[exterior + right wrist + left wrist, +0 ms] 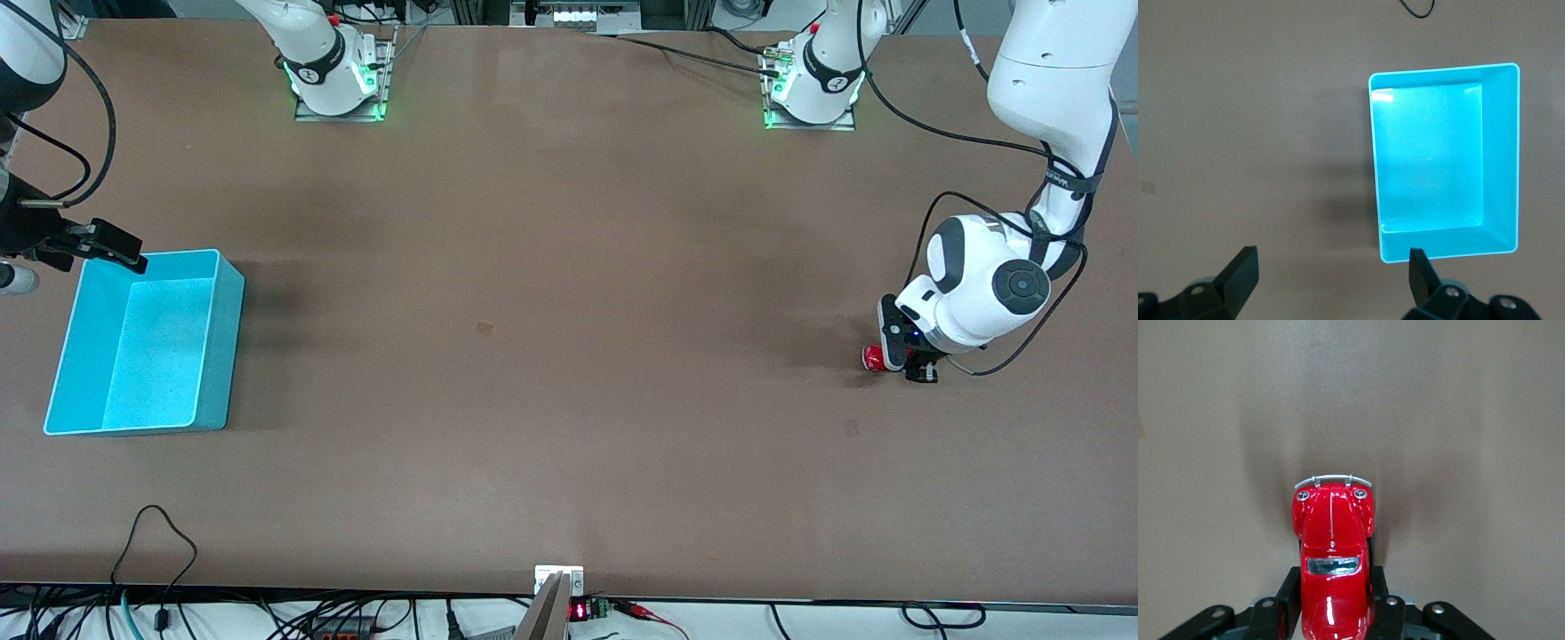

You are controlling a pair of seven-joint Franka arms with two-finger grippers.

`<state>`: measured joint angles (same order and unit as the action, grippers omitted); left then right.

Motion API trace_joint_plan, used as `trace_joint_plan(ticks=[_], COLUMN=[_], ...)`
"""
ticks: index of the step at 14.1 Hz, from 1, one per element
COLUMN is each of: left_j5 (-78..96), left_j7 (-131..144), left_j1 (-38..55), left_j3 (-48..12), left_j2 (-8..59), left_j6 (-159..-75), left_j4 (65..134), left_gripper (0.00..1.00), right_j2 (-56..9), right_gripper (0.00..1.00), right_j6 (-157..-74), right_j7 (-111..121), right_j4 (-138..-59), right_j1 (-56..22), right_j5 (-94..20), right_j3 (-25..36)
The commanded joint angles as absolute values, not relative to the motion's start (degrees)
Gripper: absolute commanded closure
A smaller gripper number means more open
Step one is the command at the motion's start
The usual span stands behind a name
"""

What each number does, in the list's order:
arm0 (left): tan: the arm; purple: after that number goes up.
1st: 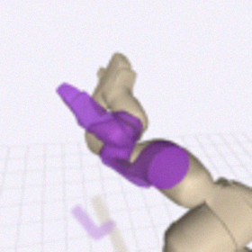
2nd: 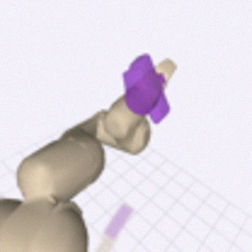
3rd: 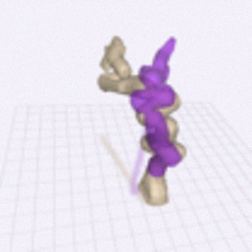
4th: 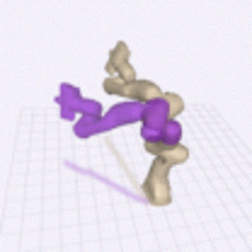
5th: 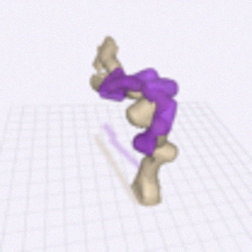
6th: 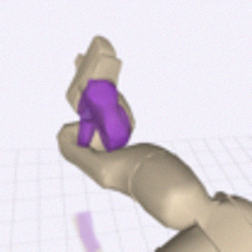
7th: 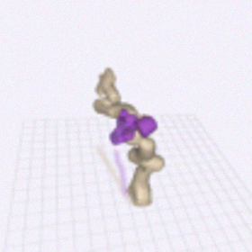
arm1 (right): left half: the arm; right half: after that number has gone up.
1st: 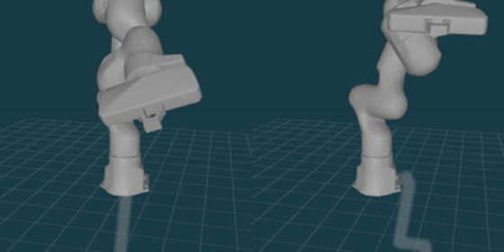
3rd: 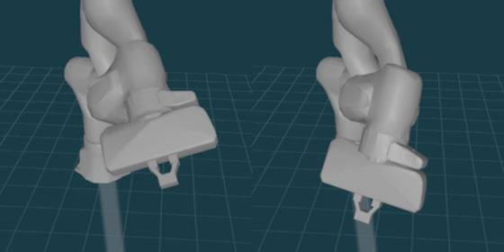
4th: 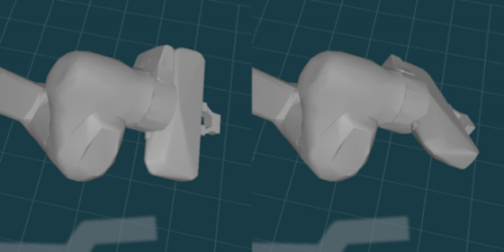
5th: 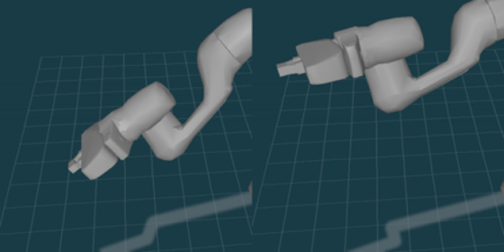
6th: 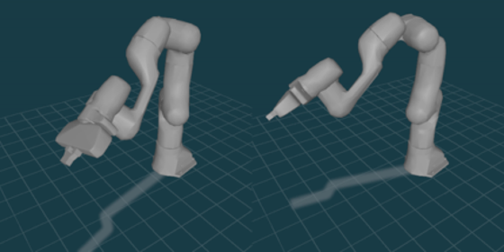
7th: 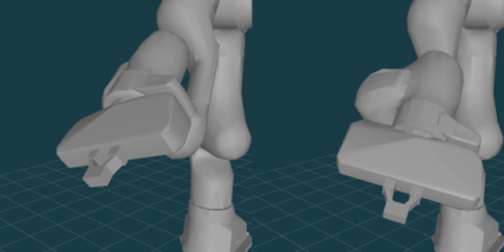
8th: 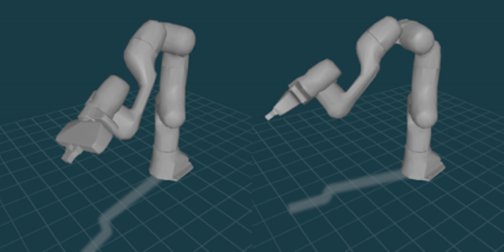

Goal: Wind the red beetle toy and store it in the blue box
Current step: 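Drag the red car backward along the table with the left gripper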

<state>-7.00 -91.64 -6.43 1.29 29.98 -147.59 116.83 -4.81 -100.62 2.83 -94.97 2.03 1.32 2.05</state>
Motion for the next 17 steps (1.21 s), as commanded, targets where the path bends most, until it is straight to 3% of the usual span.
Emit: trace_joint_plan(ticks=[1, 13, 17], left_j5=[-7.91, -7.91, -7.82], left_j7=[-92.64, -105.02, -105.12], left_j1=[-7.29, -20.03, -20.39], left_j3=[0.7, 0.7, 0.62], left_j2=[29.71, 35.59, 35.51], left_j6=[-148.1, -148.18, -148.18], left_j4=[117.16, 111.89, 111.8], left_gripper=[0.73, 0.74, 0.72], right_j2=[-4.75, -4.83, -4.83], right_gripper=[0.0, 0.0, 0.0], right_j6=[-100.37, -100.37, -100.37], right_j7=[3.43, 3.43, 3.43], right_j4=[-94.66, -94.66, -94.66], right_j1=[2.11, 2.02, 2.02], right_j5=[0.79, 0.79, 0.79], right_j3=[2.02, 2.02, 2.02])
